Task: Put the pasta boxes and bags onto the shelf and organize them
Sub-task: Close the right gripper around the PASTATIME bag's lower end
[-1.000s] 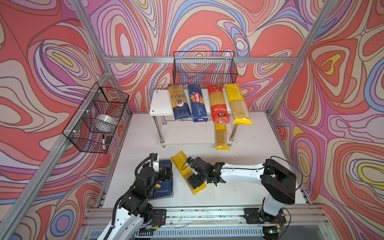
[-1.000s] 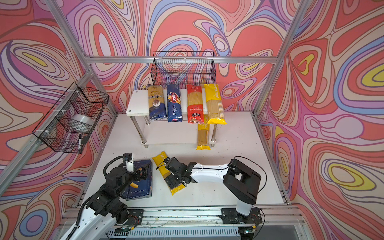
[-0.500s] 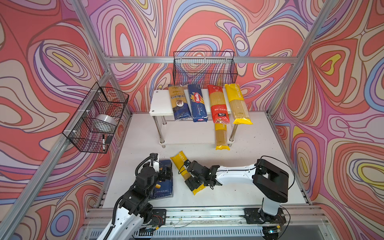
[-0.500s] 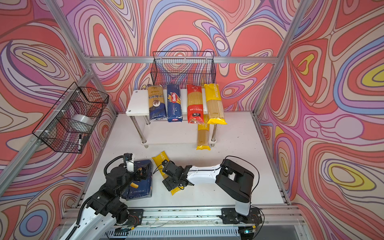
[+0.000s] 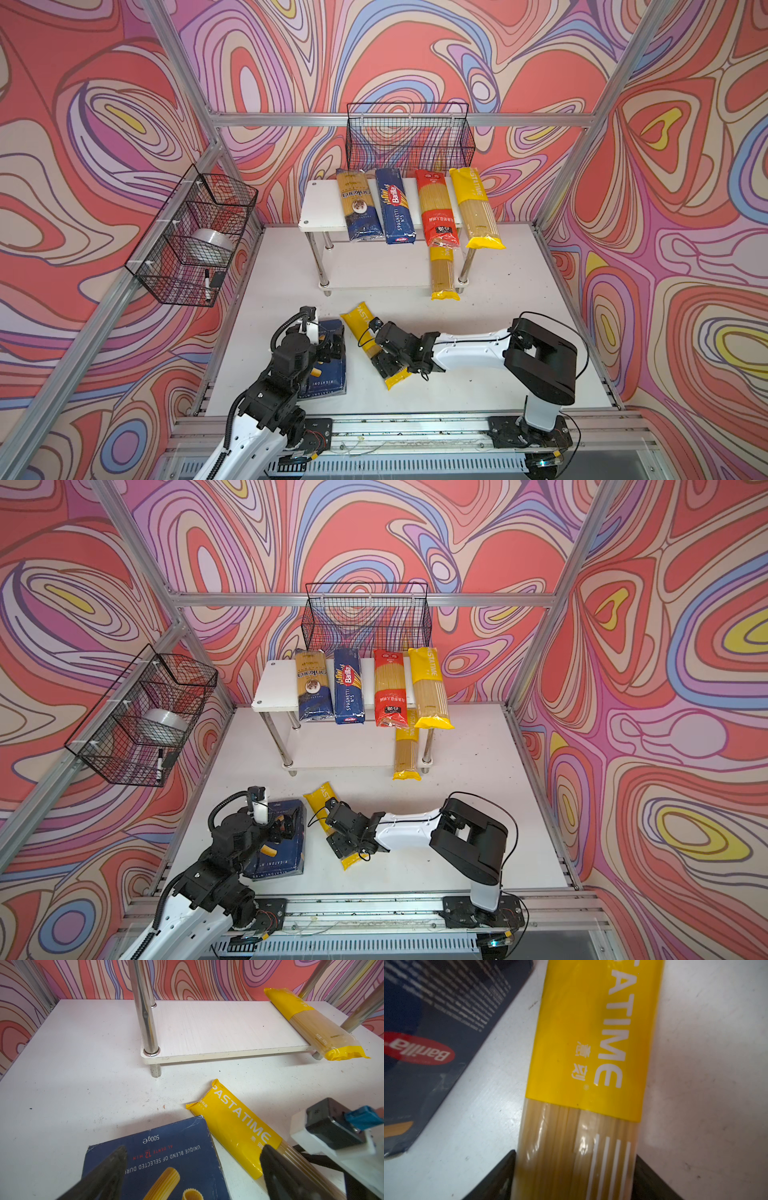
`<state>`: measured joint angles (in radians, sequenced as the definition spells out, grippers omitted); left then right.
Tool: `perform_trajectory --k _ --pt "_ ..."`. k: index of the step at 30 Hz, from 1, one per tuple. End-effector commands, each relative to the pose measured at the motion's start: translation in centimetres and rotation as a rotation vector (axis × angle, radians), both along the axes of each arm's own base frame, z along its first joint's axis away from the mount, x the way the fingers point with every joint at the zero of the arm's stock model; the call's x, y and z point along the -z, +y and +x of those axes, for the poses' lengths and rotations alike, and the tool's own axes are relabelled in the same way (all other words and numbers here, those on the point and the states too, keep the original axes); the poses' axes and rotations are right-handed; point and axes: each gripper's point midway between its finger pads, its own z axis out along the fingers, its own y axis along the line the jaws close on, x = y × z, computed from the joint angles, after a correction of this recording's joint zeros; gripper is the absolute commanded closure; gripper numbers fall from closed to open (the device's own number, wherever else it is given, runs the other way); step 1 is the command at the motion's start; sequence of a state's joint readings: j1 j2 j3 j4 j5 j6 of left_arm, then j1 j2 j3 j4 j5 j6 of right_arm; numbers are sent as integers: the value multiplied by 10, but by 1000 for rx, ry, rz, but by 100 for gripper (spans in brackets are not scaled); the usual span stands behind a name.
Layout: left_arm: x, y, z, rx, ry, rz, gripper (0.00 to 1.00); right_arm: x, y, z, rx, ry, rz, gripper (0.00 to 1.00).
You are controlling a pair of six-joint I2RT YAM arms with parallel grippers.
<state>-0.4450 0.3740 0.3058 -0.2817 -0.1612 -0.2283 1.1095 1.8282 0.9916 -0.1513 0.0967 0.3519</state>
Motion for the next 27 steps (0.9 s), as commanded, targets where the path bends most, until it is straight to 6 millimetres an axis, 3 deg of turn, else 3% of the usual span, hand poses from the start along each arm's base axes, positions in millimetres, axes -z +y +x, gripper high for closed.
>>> perform_trajectory --k 1,6,15,20,27 --pt "-4 2 2 -8 -12 6 0 38 -24 -23 6 114 -93 24" --pt "-4 2 2 -7 -12 6 0 33 -22 -23 18 119 -78 30" --pt "-3 1 2 -5 -9 7 0 12 -19 -17 62 85 2 63" --pt "-4 1 2 -4 -10 7 0 7 -19 -14 88 74 12 72" --pt "-4 1 2 -3 -13 5 0 -25 -21 -4 173 31 92 85"
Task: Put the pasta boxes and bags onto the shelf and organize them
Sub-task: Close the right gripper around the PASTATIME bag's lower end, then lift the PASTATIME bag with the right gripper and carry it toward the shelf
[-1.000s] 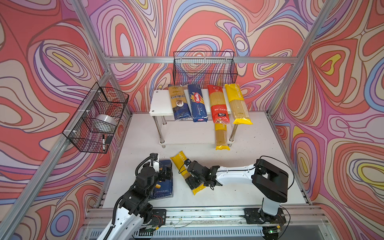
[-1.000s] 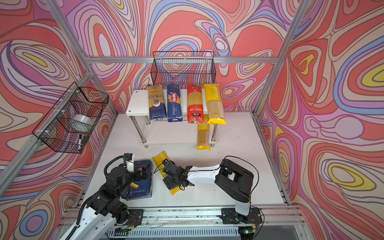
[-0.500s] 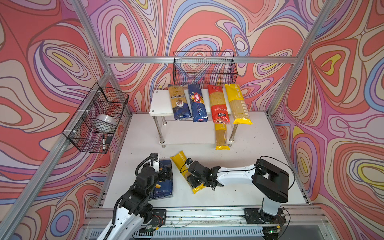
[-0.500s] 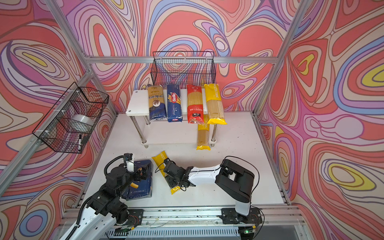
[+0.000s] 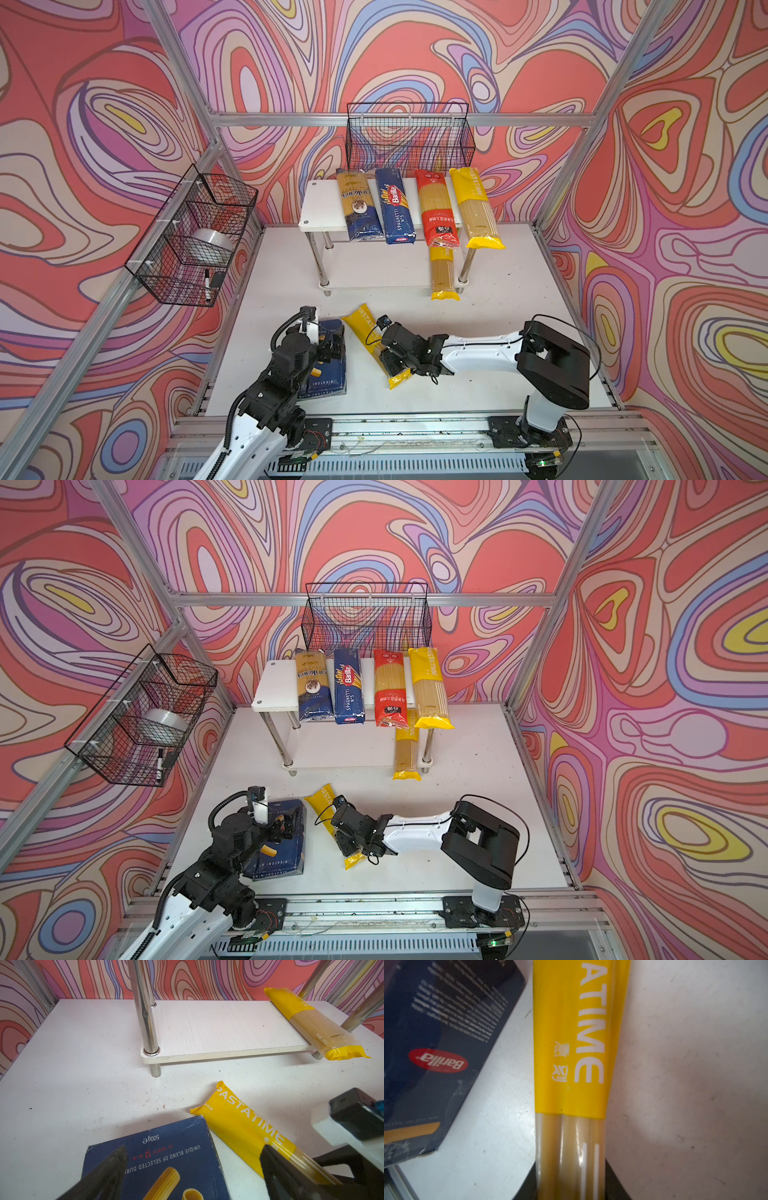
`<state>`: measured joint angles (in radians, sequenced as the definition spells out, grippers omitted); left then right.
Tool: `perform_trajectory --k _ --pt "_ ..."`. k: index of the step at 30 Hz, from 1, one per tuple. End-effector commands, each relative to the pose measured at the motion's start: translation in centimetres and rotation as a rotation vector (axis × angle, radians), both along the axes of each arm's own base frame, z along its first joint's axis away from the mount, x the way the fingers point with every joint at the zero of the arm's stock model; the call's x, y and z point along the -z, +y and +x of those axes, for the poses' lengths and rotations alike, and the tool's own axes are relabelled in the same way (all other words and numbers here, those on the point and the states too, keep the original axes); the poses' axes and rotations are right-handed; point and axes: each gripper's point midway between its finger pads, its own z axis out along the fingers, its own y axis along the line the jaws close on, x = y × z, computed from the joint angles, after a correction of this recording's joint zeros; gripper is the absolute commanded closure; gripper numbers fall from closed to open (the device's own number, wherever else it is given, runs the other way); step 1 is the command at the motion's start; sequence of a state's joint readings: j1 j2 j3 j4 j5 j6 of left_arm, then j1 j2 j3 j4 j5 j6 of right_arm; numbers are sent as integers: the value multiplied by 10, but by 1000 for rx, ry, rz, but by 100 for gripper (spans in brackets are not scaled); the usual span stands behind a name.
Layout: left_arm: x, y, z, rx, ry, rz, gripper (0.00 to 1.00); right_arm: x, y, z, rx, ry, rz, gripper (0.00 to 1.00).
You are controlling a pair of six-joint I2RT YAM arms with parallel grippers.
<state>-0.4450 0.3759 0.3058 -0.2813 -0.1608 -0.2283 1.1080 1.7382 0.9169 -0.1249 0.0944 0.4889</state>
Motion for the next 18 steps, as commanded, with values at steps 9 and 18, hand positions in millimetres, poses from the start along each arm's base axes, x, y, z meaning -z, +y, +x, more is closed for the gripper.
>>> perform_trajectory --k 9,18 --pt "-4 1 2 -5 -11 7 0 -53 -22 9 155 -81 111 94" --pt "-4 2 2 -6 -11 6 0 -82 -32 14 196 -139 162 100"
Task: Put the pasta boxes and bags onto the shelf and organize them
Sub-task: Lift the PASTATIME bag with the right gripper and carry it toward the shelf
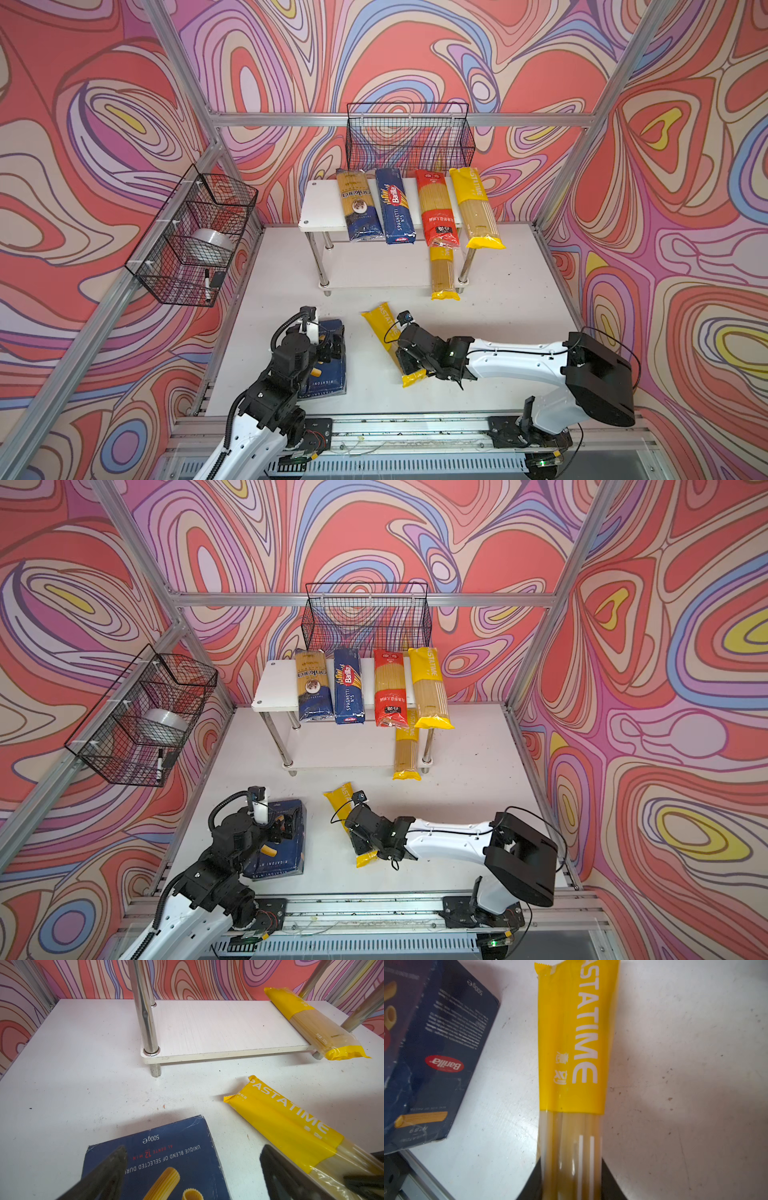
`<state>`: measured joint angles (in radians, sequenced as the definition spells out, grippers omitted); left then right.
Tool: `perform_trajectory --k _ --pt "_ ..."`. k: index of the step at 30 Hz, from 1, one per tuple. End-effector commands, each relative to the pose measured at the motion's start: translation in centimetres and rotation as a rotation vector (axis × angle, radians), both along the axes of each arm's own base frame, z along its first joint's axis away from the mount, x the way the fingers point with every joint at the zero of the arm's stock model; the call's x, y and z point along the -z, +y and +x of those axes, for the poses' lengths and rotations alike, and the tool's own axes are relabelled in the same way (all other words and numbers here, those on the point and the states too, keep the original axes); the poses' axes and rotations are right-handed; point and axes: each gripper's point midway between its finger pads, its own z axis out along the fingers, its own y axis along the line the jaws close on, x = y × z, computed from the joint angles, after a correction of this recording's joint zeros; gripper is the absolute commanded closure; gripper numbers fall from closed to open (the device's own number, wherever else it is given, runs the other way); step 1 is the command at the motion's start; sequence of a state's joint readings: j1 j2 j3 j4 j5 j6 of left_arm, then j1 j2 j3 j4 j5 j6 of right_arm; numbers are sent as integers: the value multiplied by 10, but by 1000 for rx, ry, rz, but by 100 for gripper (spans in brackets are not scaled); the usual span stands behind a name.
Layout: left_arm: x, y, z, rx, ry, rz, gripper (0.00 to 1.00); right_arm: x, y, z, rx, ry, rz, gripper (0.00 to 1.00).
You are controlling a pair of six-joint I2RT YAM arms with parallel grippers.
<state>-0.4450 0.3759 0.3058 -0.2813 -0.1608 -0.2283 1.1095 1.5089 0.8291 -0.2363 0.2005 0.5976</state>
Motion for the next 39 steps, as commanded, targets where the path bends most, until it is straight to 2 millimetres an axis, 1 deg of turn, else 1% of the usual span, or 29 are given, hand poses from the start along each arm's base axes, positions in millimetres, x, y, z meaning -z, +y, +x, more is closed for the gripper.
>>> perform_trajectory --k 1,6,12,18,24,29,31,39 --pt "-4 2 2 -6 -12 5 0 -43 9 16 51 -112 128 100" --pt "-4 1 2 -5 -11 7 0 -55 5 19 63 -148 129 100" --pt "-4 1 2 -4 -11 6 0 -77 -2 24 84 -204 144 100" --pt "-4 1 2 -5 -11 6 0 -93 -8 30 113 -248 138 100" --pt "-4 1 2 -4 -12 6 0 -107 -16 42 164 -302 113 100" --pt "-4 1 2 -3 -11 6 0 -119 -19 53 204 -332 141 100" --pt "-4 1 2 -1 -11 5 0 -123 -20 57 219 -346 146 100" --pt "-4 1 2 -1 -11 7 0 -125 -27 79 279 -360 162 100"
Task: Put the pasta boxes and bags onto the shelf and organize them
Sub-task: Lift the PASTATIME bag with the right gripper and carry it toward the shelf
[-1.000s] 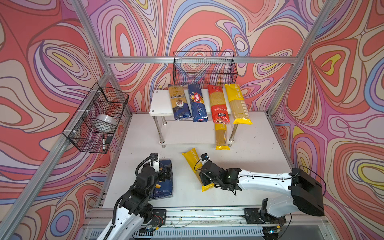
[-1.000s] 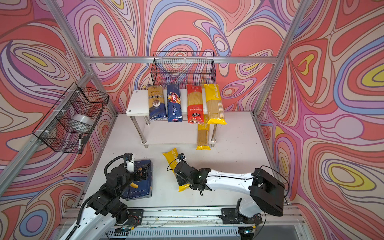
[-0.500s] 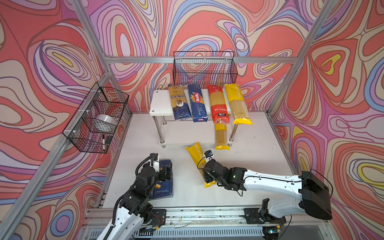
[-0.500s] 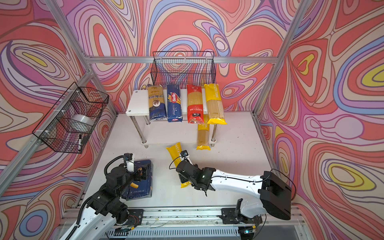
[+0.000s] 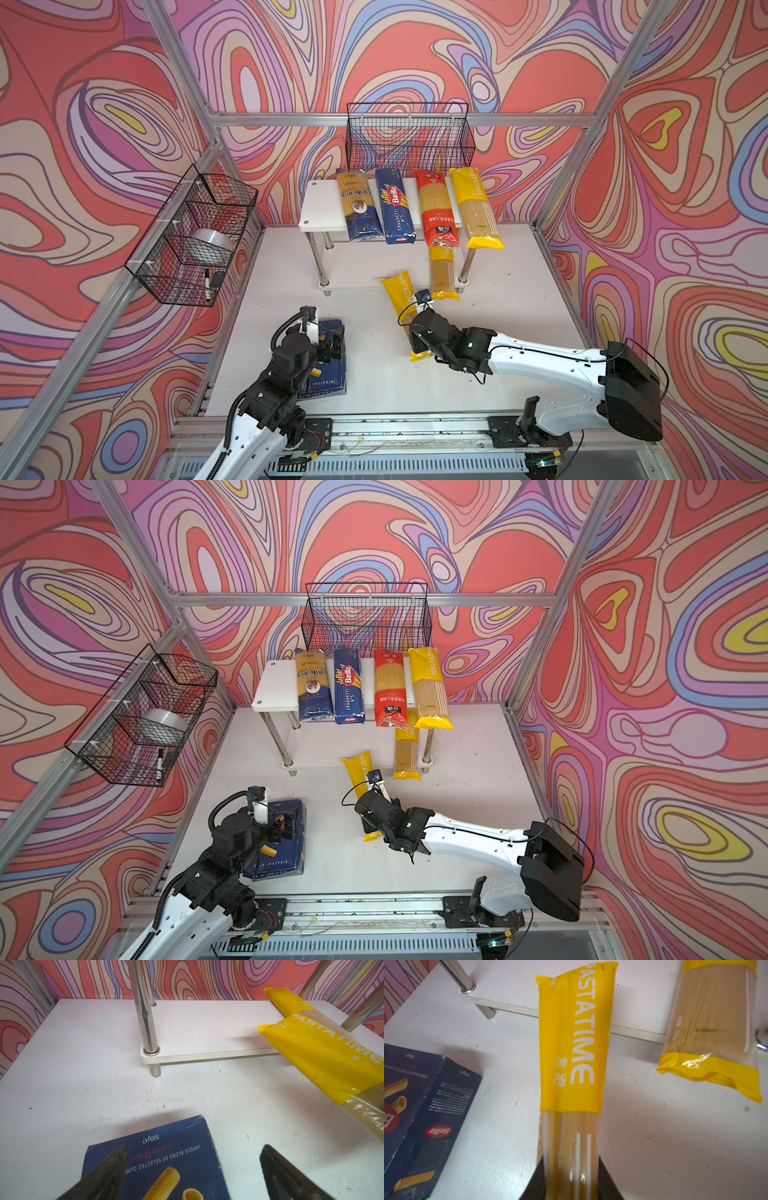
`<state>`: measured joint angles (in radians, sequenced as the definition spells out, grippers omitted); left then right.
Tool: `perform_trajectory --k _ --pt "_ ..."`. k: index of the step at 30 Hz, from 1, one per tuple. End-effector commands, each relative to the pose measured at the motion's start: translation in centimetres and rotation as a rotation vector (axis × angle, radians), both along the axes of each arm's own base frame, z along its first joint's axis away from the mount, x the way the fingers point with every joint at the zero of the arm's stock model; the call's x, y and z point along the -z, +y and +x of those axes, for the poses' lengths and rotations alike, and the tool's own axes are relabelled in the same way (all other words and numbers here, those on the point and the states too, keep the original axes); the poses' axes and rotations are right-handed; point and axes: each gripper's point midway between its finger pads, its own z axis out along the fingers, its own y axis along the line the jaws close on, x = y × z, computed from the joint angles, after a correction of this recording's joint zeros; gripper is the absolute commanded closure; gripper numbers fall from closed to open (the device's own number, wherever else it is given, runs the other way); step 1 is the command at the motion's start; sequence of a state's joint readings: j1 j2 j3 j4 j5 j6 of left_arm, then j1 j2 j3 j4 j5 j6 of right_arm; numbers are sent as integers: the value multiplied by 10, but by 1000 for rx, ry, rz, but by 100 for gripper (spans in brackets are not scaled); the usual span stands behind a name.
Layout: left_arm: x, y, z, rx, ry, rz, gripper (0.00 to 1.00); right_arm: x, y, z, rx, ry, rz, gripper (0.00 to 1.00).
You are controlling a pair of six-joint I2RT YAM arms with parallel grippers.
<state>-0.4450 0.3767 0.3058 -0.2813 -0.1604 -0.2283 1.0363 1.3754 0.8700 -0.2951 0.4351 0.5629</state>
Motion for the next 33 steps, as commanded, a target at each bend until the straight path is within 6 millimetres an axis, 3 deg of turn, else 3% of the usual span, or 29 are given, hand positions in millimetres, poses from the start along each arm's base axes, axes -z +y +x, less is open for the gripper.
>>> perform_trajectory --k 1,20,27,33 --pt "-4 1 2 -2 -12 7 0 -61 14 29 66 -156 156 100" --pt "-4 1 2 -1 -12 6 0 -73 -6 104 228 -202 230 100" --pt "-4 0 2 2 -12 5 0 -68 6 127 262 -195 260 100" --pt "-4 0 2 3 -10 7 0 -72 -1 143 286 -217 246 100"
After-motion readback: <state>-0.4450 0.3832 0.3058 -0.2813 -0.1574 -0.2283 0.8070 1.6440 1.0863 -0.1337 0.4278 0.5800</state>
